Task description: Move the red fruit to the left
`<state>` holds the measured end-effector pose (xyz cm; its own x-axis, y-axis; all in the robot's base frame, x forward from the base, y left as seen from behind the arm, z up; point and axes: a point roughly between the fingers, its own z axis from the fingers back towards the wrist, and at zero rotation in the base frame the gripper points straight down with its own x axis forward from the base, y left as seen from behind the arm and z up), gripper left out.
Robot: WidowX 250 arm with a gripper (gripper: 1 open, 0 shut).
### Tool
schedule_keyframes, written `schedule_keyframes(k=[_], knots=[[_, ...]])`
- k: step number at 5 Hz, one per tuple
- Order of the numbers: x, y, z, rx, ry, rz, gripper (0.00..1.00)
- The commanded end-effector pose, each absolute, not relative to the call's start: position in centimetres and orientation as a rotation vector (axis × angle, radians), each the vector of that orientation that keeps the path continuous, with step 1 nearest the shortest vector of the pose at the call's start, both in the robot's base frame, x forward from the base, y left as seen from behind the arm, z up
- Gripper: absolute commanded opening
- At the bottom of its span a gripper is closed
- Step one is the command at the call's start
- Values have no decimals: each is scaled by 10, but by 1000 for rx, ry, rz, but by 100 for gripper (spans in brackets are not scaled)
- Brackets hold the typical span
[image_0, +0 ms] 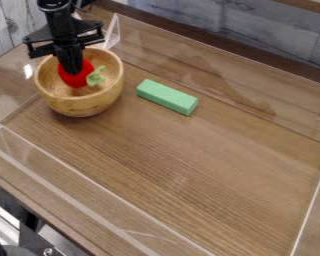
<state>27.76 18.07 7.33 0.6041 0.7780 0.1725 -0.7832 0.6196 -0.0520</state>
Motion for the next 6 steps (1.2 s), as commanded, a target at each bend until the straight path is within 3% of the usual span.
schedule_keyframes(k=[1,2,3,4,6], knots=[[283,199,86,50,-238,904,0],[282,207,81,59,-232,897,0],[281,210,64,67,-225,877,0],[280,214,48,75,-219,862,100],[287,220,36,90,-201,876,100]])
